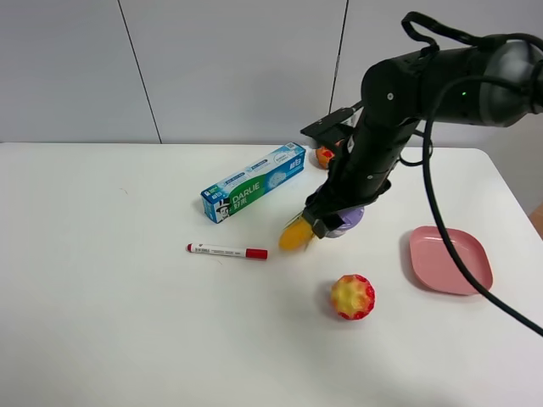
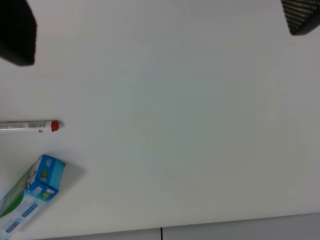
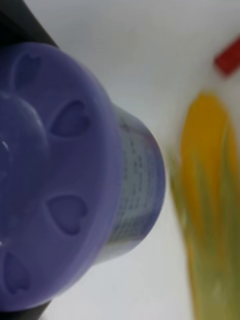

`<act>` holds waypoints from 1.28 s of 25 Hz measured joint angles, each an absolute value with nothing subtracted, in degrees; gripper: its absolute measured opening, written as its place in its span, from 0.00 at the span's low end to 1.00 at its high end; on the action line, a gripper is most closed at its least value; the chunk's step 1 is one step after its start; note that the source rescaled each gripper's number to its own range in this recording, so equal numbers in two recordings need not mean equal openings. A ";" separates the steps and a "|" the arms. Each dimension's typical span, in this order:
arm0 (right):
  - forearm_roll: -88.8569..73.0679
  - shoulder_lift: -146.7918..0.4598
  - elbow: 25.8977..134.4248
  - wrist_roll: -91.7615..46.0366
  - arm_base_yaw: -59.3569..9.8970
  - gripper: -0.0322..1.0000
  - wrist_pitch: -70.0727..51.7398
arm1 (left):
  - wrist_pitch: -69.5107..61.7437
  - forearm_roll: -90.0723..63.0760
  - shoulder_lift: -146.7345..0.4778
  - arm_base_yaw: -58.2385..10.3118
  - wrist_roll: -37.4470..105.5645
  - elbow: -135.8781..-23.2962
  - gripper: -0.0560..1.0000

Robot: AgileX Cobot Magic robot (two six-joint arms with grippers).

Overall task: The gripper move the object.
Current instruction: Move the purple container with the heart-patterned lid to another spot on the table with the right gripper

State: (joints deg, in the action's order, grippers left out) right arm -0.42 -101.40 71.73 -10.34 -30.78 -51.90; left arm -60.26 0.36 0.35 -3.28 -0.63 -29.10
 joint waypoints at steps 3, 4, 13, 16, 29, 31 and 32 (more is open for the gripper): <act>0.00 -100.27 71.66 -10.15 -26.40 0.03 -52.80 | -60.26 0.36 0.35 -3.28 -0.63 -29.10 1.00; 0.00 -99.80 71.59 -10.16 -24.80 0.03 -52.92 | -60.26 0.36 0.35 -3.28 -0.63 -29.10 1.00; 0.00 -98.11 71.59 -10.38 -12.76 0.03 -52.26 | -60.26 0.36 0.35 -3.28 -0.63 -29.10 1.00; 0.00 -98.80 71.59 -10.38 -9.43 0.03 -51.25 | -60.26 0.36 0.35 -3.28 -0.63 -29.10 1.00; 0.00 -111.91 71.67 -10.57 -1.78 0.03 -45.27 | -60.26 0.36 0.35 -3.28 -0.63 -29.10 1.00; -0.44 -113.25 72.62 -10.57 -1.13 0.03 -45.02 | -60.26 0.36 0.35 -3.28 -0.63 -29.10 1.00; -0.51 -113.58 73.17 -10.57 -0.94 0.03 -44.95 | -60.26 0.36 0.35 -3.28 -0.63 -29.10 1.00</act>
